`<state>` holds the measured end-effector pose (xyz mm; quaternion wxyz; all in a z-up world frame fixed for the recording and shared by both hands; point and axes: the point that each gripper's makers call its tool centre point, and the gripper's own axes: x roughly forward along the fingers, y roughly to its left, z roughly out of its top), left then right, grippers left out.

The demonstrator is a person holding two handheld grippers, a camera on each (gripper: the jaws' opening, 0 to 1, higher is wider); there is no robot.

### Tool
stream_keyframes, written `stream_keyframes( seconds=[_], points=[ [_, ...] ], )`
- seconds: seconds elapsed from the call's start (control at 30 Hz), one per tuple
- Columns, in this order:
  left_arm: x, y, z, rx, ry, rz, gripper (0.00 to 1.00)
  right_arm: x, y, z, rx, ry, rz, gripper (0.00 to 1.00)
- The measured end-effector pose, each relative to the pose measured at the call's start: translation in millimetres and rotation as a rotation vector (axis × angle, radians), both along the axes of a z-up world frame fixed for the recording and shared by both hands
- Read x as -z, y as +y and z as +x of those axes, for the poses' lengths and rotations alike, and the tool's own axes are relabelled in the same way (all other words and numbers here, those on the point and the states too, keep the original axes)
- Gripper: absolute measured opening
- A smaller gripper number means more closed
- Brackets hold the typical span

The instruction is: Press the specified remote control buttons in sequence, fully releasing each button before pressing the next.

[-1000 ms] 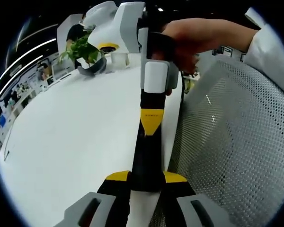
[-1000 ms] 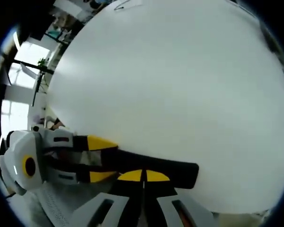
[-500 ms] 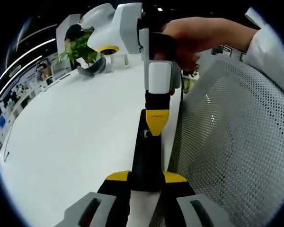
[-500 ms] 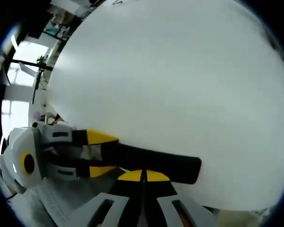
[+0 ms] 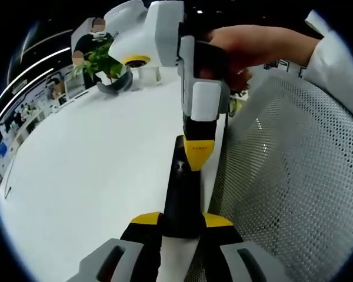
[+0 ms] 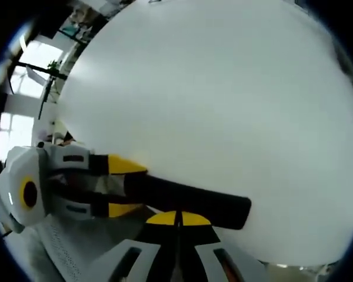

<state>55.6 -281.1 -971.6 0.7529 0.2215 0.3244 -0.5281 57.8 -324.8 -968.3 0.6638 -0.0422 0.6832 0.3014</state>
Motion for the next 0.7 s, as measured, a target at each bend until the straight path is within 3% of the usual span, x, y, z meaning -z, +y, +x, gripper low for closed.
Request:
stream_keyframes(
  seconds=[0.1,0.4,0.57,0.7],
  points=[
    [0.2,-0.6,-0.5,0.004,-0.001,-0.001,0.25,1.0,-1.4,-2.7,-0.014,-0.017,0.004,0.0],
    [-0.1,-0.8,-0.7,0.007,-0.003,-0.002,0.25,-0.2,-3.0,-1.0,0.061,-0.07,0.127,0.0],
    [-0.2,-0.7,-0.7,0.008,-0.005,-0.006,0.25,-1.4,-1.1,-1.8,0.041,-0.119,0.154,0.0],
    [-0.8,-0.8,-1.2,0.011,-0.008,-0.008,0.25,-1.2,-0.7,-0.3,0.043,-0.112,0.155,0.0]
  ],
)
